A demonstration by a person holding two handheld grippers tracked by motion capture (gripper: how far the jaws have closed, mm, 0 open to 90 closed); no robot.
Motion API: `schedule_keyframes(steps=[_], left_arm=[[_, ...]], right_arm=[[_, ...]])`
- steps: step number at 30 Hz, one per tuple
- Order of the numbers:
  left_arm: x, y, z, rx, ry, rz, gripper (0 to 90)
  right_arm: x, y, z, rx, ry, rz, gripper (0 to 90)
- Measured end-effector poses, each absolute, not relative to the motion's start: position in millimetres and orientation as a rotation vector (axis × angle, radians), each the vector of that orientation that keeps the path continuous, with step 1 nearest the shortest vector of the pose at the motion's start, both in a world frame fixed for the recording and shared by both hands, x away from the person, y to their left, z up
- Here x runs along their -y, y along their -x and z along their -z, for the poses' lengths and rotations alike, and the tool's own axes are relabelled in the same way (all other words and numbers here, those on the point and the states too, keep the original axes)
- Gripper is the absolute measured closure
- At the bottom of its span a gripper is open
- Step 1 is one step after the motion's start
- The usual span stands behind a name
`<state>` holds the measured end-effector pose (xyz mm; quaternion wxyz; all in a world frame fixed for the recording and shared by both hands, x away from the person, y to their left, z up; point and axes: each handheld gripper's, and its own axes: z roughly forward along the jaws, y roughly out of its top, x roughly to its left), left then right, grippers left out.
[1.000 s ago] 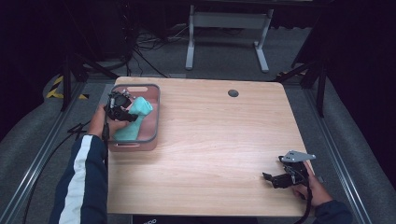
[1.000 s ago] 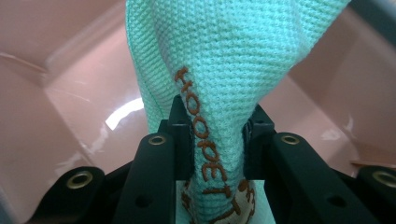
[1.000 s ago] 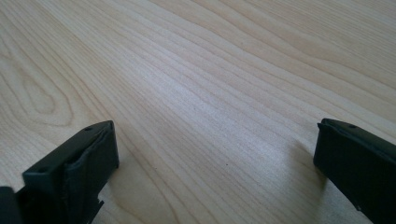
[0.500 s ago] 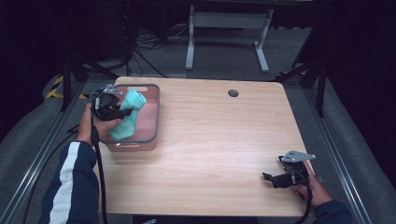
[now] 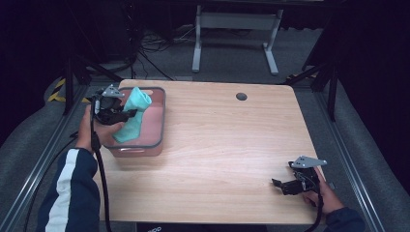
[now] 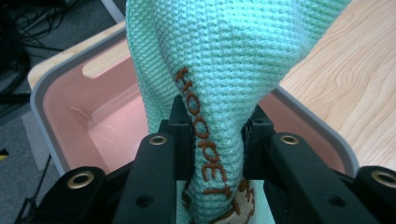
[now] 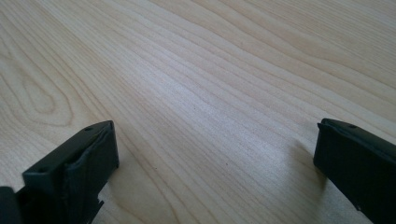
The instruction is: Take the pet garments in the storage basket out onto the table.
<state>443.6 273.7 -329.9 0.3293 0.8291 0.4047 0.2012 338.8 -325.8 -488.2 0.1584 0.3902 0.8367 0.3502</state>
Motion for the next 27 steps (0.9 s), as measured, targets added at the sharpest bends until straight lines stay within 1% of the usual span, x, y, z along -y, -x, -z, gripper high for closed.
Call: schedule_keyframes(steps=[3, 4, 14, 27], left_arm=[[-268.7, -441.5, 326.4, -1.044, -2.164, -0.532, 71.6], [-267.9, -441.9, 324.7, -1.023, -2.173, -0.554, 71.5], [-250.4, -437.6, 314.0, -0.967, -2.157, -0.541, 71.6], [-212.5, -429.2, 297.5, -0.837, -2.162, -0.518, 71.7]], right_arm=[[325.8, -338.8, 488.2, -2.392, -1.116, -1.001, 0.3], [325.8, -338.8, 488.2, -2.392, -1.116, -1.001, 0.3], [325.8, -338.7, 488.2, -2.392, -1.117, -1.001, 0.3], [325.8, -338.8, 488.2, -2.392, -1.115, -1.001, 0.3]])
